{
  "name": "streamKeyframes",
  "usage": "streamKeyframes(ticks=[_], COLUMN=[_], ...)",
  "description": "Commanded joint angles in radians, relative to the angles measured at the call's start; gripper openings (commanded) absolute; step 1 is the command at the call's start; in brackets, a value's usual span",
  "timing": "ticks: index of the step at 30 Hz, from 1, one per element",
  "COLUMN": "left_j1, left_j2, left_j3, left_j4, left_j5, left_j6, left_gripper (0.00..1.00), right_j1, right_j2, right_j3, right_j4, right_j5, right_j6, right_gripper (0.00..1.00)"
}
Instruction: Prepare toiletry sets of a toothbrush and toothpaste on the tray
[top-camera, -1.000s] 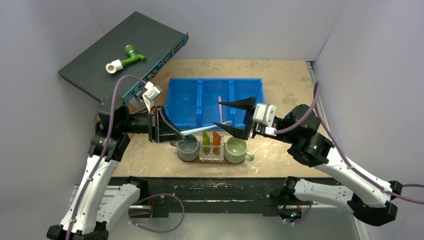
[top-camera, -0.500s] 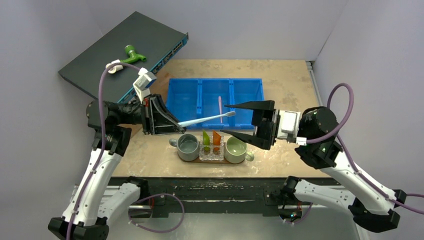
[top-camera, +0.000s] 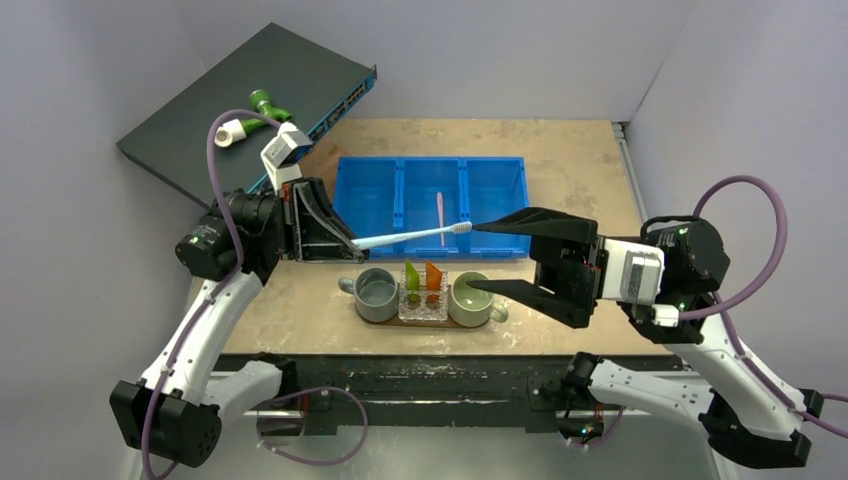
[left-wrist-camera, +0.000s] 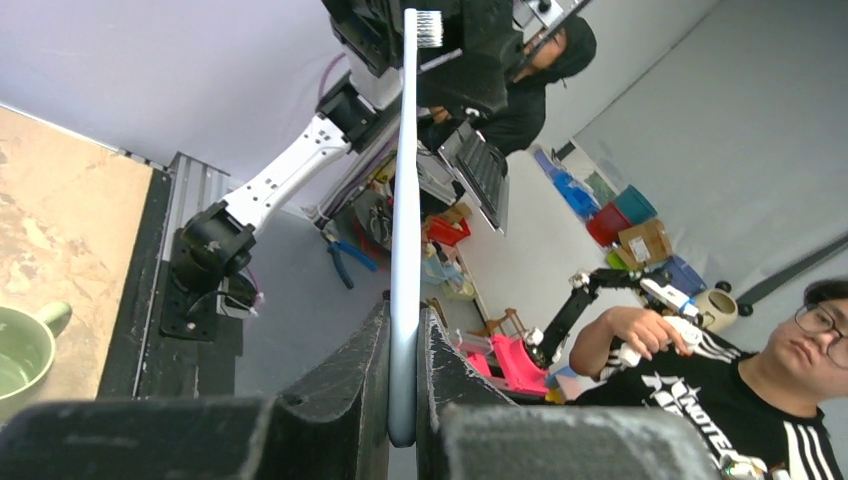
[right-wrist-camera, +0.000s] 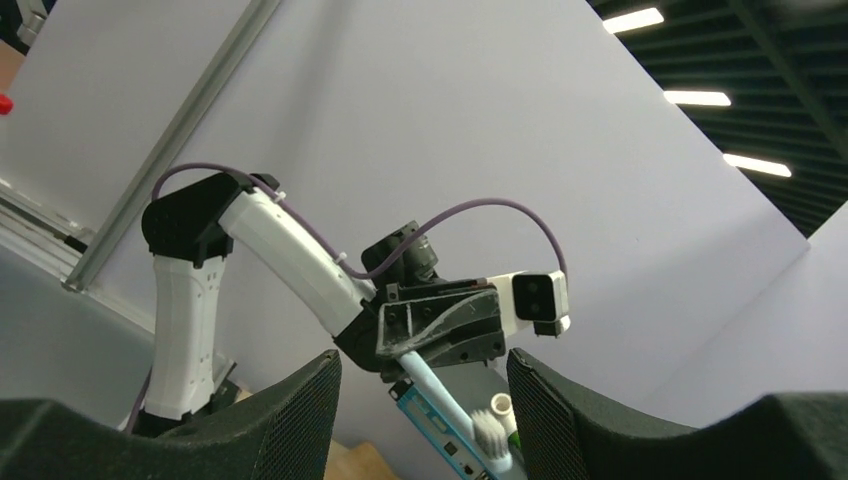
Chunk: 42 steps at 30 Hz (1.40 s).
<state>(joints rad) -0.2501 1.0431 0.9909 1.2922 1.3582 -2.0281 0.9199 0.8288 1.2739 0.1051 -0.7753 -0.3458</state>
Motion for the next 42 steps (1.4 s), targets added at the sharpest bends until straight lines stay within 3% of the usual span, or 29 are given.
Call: streamKeyframes(ticks=[1,8,20,42], left_j1=[-0.040,-0.097,-0.127,-0.130], left_j2=[-0.033,-0.065,-0.062,-0.058], left_j3=[0.027,0.027,0.026,0.025], left_j4=[0.133,0.134,0.133,0.133], left_j5=[0.002,0.034,0.050,0.053], left_j6=[-0.061,-0.051,-0.038,-0.027], left_gripper=[0.00,0.00,0.00,0.00], right_j1=[-0.004,-0.004,-0.004,-0.004], right_j2=[0.015,0.041,0.059,0.096], right_j3=[0.030,0.047,0.059,0.077], right_j4=[0.006,0.022,0.002,-0.020], right_j5=[-0.016,-0.054,-0.196,-0.292], right_j6=[-0.028,-0.041,-0.043,-0.029], right_gripper=[0.63,0.63,0.53,0.27])
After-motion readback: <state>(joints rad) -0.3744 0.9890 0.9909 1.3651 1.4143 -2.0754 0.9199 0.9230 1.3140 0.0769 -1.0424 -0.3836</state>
